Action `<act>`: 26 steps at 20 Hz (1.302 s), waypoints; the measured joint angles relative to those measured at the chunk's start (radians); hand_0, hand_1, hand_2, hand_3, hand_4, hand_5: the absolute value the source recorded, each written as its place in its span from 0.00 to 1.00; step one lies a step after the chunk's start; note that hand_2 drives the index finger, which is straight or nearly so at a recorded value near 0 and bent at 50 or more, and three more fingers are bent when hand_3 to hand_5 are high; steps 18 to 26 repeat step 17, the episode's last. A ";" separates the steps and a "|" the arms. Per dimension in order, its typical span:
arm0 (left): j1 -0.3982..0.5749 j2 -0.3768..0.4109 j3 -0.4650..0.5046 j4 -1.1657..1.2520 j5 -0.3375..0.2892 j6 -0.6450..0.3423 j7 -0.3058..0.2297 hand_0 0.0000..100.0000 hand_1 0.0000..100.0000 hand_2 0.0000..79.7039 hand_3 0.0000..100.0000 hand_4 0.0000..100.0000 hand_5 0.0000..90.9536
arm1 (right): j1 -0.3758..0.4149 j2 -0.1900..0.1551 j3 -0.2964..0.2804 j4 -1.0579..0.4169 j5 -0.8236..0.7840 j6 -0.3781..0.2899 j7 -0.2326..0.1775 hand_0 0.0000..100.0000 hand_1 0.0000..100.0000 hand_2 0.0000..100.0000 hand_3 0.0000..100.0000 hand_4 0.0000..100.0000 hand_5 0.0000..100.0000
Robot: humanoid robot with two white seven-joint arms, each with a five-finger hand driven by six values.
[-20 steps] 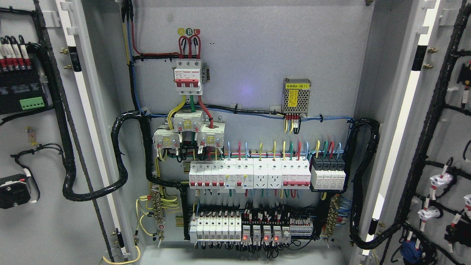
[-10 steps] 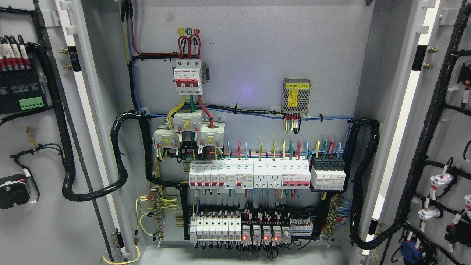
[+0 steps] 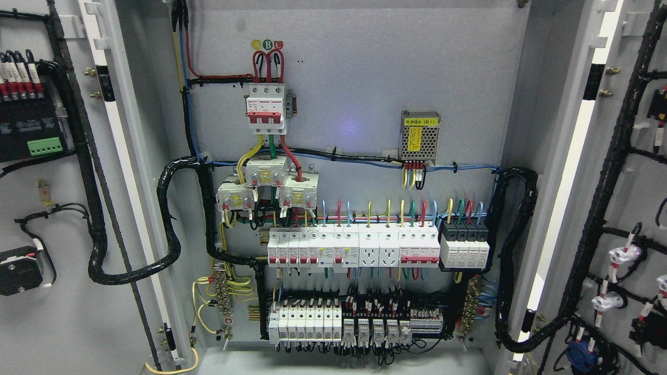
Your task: Open door with both hands
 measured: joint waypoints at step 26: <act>-0.008 -0.030 -0.015 0.233 0.038 0.341 -0.003 0.00 0.00 0.00 0.00 0.00 0.00 | -0.065 0.052 0.001 0.221 0.210 0.457 -0.335 0.00 0.00 0.00 0.00 0.00 0.00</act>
